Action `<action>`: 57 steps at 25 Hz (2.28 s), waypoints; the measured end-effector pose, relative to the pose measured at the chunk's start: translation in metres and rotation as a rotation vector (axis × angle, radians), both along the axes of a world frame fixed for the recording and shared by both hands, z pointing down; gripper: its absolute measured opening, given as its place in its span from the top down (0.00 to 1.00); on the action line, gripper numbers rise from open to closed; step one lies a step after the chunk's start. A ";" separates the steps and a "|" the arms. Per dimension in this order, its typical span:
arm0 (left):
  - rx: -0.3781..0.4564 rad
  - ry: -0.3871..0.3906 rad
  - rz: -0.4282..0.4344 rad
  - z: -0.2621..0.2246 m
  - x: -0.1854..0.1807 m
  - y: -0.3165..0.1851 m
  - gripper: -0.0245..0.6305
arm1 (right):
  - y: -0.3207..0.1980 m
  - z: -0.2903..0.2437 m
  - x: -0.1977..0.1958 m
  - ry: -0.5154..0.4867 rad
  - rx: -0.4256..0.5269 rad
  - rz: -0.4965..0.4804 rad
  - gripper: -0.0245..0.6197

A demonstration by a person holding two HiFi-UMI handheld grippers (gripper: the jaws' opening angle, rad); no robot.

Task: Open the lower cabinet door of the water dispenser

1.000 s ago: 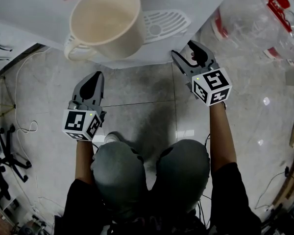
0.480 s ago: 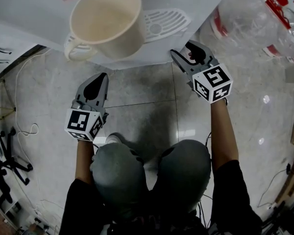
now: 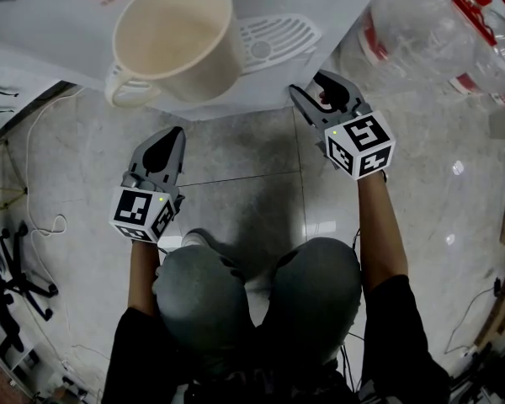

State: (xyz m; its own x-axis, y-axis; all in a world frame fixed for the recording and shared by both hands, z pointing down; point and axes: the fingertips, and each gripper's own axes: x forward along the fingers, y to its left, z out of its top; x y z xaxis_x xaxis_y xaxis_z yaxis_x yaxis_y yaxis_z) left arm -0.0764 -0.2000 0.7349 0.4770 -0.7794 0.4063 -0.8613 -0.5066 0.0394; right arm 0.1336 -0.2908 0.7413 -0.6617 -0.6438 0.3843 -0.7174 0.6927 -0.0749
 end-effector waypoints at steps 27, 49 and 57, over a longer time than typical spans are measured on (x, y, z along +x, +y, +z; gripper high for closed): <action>-0.089 0.059 -0.042 -0.007 -0.003 0.017 0.95 | 0.025 0.001 0.002 0.034 -0.003 0.111 0.65; -0.356 0.065 0.100 -0.045 0.006 0.060 0.95 | 0.083 -0.005 -0.008 0.099 -0.137 0.387 0.65; -0.405 0.074 0.146 -0.052 -0.011 0.077 0.95 | 0.113 -0.009 -0.013 0.110 -0.180 0.498 0.67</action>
